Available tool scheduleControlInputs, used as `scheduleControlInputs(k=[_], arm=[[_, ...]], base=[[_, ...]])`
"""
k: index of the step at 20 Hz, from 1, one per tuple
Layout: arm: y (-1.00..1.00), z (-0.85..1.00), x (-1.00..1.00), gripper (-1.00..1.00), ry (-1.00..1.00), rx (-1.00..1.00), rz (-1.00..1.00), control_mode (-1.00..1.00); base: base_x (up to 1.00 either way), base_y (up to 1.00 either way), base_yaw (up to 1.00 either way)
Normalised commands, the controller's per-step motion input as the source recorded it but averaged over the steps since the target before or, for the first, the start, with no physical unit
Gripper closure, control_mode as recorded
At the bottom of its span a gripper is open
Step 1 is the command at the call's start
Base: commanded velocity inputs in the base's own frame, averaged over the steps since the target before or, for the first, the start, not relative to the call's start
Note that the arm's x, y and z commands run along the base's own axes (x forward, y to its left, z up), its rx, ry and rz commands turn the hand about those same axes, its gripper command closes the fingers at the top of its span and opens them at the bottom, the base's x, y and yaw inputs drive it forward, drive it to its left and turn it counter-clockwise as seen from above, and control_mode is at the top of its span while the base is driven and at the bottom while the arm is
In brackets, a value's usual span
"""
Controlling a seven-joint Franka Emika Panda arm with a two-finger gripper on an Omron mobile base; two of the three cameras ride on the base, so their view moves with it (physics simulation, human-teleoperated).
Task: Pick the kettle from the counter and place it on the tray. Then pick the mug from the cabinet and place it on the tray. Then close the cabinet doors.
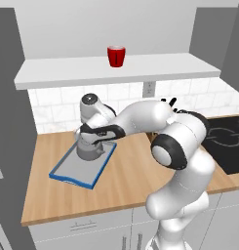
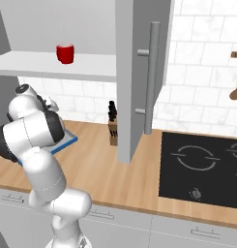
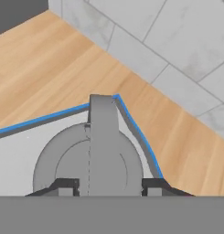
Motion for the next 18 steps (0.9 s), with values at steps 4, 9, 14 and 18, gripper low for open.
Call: scheduleControlInputs(k=[4,9,14,18], arm=[[0.00,0.00,0.00,-1.00,-0.05,0.00,0.00,-1.00],[0.00,0.00,0.00,-1.00,-0.04,0.00,0.00,-1.00],[-0.02,0.00,-0.06,-1.00,-0.01,0.00,-0.02,-1.00],[-0.08,0.00,-0.23,-1.00,0.00,0.00,-0.07,-1.00]], base=[[0.00,0.00,0.00],[0.00,0.00,0.00],[0.00,0.00,0.00],[0.00,0.00,0.00]])
